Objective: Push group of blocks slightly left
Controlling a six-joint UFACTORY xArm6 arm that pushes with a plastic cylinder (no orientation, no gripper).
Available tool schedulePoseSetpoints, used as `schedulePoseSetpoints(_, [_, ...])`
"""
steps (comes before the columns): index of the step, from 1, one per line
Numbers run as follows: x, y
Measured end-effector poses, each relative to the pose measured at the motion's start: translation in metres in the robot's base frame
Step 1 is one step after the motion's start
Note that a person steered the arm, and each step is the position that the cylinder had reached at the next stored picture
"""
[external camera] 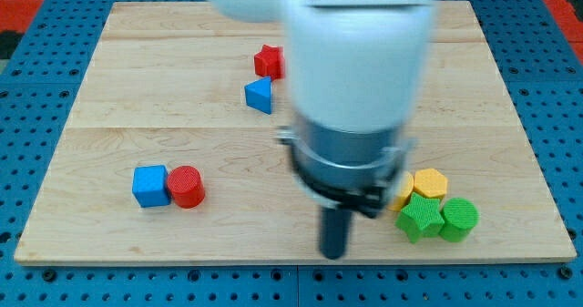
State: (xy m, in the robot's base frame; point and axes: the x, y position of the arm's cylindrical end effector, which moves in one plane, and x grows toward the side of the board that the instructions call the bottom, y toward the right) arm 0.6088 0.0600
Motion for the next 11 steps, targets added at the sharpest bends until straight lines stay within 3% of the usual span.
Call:
schedulePoseSetpoints(3, [0.000, 0.173])
schedulePoseSetpoints(7, [-0.062, 0.088])
schedulePoseSetpoints(9, [-0.071, 0.045])
schedulePoseSetpoints(11, [-0.101, 0.031])
